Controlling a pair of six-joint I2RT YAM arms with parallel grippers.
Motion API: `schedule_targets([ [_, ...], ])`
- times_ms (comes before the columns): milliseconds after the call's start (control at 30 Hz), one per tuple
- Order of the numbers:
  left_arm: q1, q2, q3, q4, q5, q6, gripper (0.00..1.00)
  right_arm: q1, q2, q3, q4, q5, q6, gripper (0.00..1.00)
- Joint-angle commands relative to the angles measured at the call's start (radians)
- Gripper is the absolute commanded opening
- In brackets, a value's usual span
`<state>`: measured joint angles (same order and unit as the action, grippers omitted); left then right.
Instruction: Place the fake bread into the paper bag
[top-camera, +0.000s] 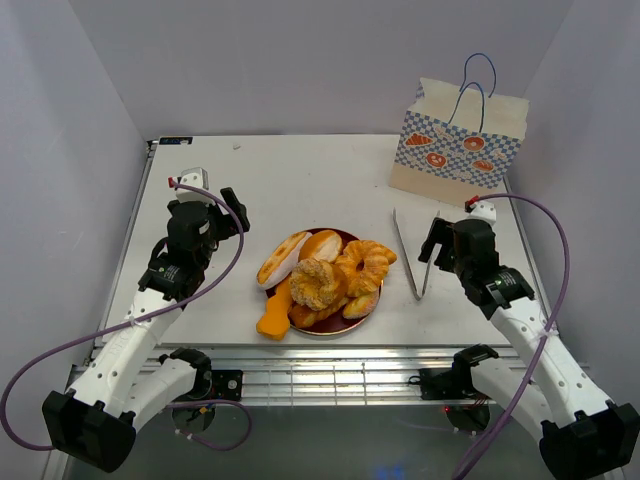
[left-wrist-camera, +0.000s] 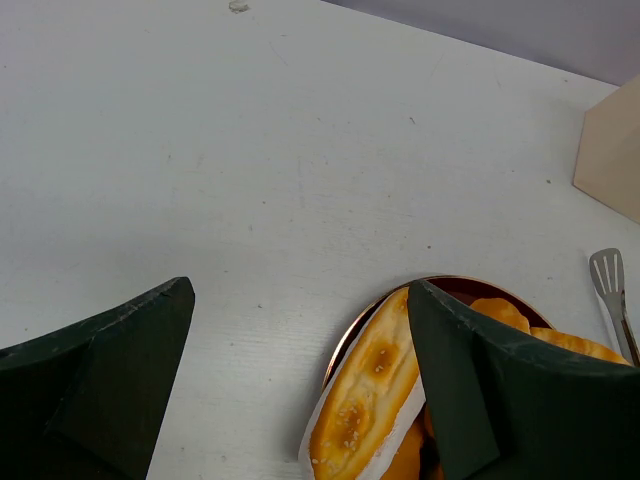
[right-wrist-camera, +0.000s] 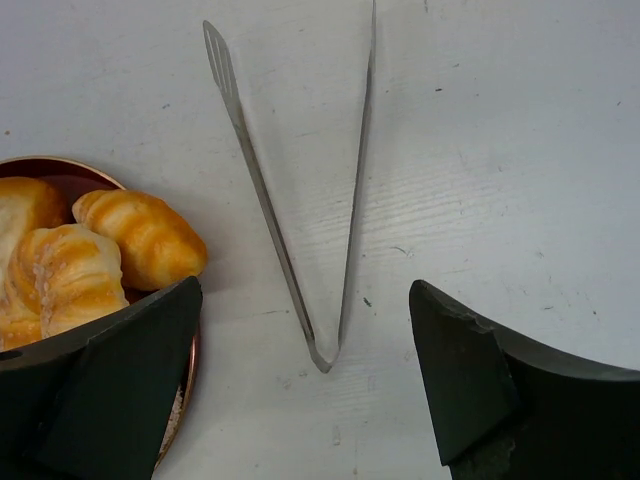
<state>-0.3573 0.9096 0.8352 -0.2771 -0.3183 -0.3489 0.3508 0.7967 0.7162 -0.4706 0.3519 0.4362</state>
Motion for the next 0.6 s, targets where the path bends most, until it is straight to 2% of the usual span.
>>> schedule_targets([
  [0,-0.002,-0.009,0.024,0.003,-0.004,-0.002,0.98,-0.003,0.035,0.026,-0.003,-0.001,-0.004,0.90],
  [167,-0.002,-0.008,0.028,-0.002,-0.001,0.005,0.98,-0.001,-0.011,-0.009,-0.013,-0.011,0.010,0.90],
  [333,-0.002,-0.003,0.028,-0.007,0.002,0.005,0.98,-0.001,-0.103,-0.087,0.083,-0.143,-0.109,0.90],
  [567,-0.002,0.020,0.044,-0.025,0.013,0.010,0.98,0.023,0.031,-0.060,-0.063,-0.151,-0.149,0.90],
])
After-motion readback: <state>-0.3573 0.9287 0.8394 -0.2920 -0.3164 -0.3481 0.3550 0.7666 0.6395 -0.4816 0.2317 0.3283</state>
